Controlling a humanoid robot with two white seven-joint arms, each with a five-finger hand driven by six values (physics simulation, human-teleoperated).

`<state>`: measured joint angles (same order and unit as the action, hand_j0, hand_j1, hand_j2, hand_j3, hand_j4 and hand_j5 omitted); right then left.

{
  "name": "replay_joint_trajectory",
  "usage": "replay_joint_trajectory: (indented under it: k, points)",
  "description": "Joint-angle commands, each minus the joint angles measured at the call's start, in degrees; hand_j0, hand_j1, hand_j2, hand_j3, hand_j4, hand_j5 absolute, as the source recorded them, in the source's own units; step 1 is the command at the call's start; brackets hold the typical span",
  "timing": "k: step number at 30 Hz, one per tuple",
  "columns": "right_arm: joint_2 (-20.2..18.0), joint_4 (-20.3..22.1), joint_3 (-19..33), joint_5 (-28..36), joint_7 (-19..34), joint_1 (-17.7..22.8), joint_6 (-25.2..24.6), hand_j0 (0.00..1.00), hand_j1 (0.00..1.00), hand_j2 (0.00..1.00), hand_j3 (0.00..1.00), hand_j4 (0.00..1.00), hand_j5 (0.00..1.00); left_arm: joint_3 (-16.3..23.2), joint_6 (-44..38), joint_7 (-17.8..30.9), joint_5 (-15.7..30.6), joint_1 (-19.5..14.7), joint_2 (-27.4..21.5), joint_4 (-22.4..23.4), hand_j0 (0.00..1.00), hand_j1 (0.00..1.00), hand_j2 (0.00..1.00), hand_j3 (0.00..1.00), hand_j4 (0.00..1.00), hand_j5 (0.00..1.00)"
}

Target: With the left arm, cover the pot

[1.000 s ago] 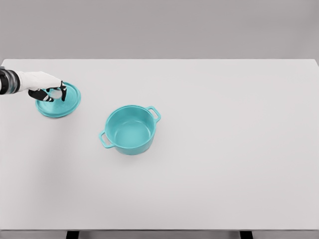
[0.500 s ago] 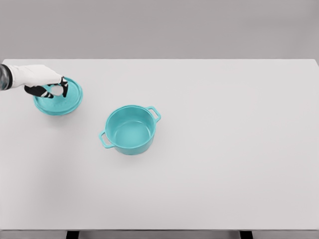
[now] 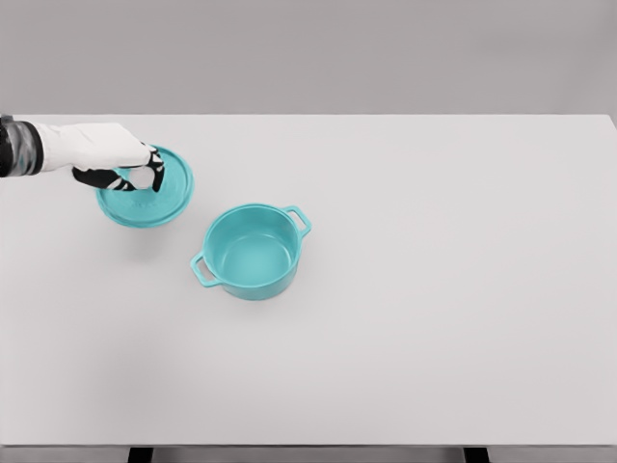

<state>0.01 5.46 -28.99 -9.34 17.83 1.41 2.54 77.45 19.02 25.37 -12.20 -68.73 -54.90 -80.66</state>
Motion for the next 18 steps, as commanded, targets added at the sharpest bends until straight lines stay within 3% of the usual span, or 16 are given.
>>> replay_joint_trajectory:
  k: [1, 7, 18]
  points:
    - [-0.01, -0.01, -0.01, 0.02, 0.01, 0.00, 0.01, 1.00, 1.00, 1.00, 1.00, 1.00, 1.00, -0.19, -0.03, -0.05, 0.16, 0.00, 0.75, -1.95, 0.47, 0.47, 0.47, 0.47, 0.47, 0.47]
    - [-0.01, -0.01, -0.01, 0.02, 0.01, 0.00, 0.01, 1.00, 1.00, 1.00, 1.00, 1.00, 1.00, -0.19, -0.03, 0.03, 1.57, 0.00, 1.37, -7.84, 0.47, 0.47, 0.47, 0.47, 0.47, 0.47]
    - [-0.01, -0.01, -0.01, 0.02, 0.01, 0.00, 0.01, 1.00, 1.00, 1.00, 1.00, 1.00, 1.00, -0.01, -0.03, 0.12, 1.83, 0.62, 7.00, -8.20, 0.47, 0.47, 0.47, 0.47, 0.47, 0.47]
